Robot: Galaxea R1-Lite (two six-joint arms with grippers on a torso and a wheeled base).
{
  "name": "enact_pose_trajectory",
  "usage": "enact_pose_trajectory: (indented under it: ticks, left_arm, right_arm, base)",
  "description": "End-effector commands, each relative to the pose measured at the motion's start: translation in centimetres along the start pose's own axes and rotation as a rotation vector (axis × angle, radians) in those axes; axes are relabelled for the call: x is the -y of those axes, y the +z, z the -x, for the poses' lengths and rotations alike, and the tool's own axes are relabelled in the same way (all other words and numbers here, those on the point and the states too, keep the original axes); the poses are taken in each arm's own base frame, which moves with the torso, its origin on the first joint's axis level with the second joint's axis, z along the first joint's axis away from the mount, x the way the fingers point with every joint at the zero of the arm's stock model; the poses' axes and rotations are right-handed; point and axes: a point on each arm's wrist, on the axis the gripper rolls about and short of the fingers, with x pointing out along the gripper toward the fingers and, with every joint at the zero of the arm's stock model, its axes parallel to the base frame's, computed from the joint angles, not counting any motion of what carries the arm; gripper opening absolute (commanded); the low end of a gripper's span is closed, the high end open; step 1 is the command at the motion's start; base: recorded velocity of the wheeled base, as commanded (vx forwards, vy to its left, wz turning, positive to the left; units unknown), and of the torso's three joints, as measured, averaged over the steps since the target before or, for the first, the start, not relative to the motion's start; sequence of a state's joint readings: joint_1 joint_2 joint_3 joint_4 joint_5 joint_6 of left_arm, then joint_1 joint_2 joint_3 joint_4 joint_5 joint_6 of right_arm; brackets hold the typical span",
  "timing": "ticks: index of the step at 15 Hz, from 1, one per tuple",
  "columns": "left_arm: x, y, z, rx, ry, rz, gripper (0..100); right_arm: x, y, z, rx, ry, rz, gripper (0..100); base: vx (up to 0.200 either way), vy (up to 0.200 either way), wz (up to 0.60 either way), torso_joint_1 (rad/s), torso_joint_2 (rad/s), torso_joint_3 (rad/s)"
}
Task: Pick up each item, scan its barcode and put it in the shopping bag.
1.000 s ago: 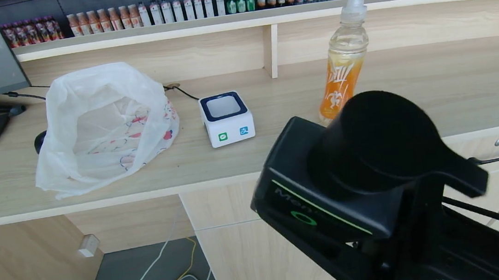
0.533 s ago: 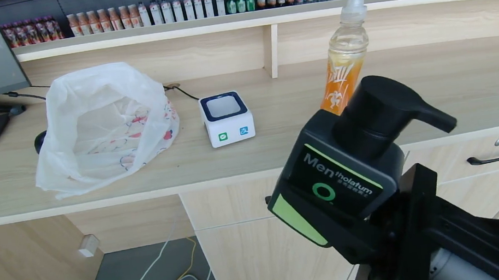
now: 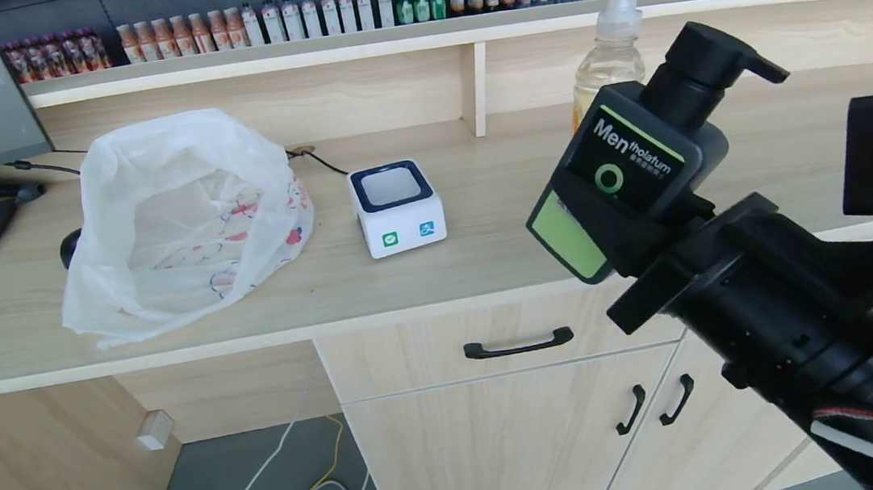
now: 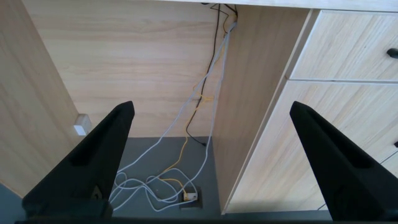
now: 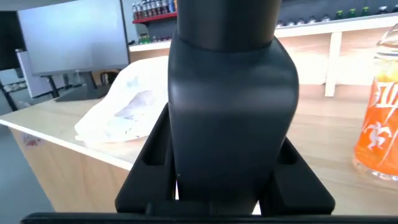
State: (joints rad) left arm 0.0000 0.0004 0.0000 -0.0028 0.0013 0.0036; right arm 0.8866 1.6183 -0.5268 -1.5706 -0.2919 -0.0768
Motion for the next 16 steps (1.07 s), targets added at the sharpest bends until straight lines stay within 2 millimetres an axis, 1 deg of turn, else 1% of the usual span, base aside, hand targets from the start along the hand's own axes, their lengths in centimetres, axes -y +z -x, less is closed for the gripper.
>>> enact_pose_trajectory:
  ticks: [1,2,4,6,7,13,16]
  left_arm:
    - [0.0,0.0,0.0,0.001,0.000,-0.003,100]
    - [0.0,0.0,0.0,0.001,0.000,-0.003,100]
    - [0.0,0.0,0.0,0.001,0.000,-0.001,100]
    - [0.0,0.0,0.0,0.001,0.000,-0.001,100]
    - [0.0,0.0,0.0,0.001,0.000,0.001,100]
    - [0.0,0.0,0.0,0.001,-0.001,-0.001,100]
    - [0.0,0.0,0.0,0.001,0.000,0.001,100]
  right_arm:
    - [0.2,-0.2,-1.9,0.031,-0.054,-0.002,0]
    - [0.1,-0.3,-2.3,0.037,-0.059,-0.003,0]
    - [0.8,-0.9,-2.0,0.010,-0.077,0.017,0]
    - [1.6,-0.8,-2.2,0.018,-0.102,0.025,0]
    - [2.2,-0.7,-2.7,0.029,-0.121,0.034,0]
    - [2.2,-0.2,-3.2,0.057,-0.121,0.028,0]
    - [2.1,-0.6,-3.6,0.053,-0.113,0.029,0]
  base:
    - [0.000,0.000,0.00,0.000,0.00,0.000]
    - [0.000,0.000,0.00,0.000,0.00,0.000]
    - [0.000,0.000,0.00,0.000,0.00,0.000]
    - [0.000,0.000,0.00,0.000,0.00,0.000]
    - [0.000,0.000,0.00,0.000,0.00,0.000]
    - [0.000,0.000,0.00,0.000,0.00,0.000]
    - [0.000,0.200,0.00,0.006,0.00,0.007]
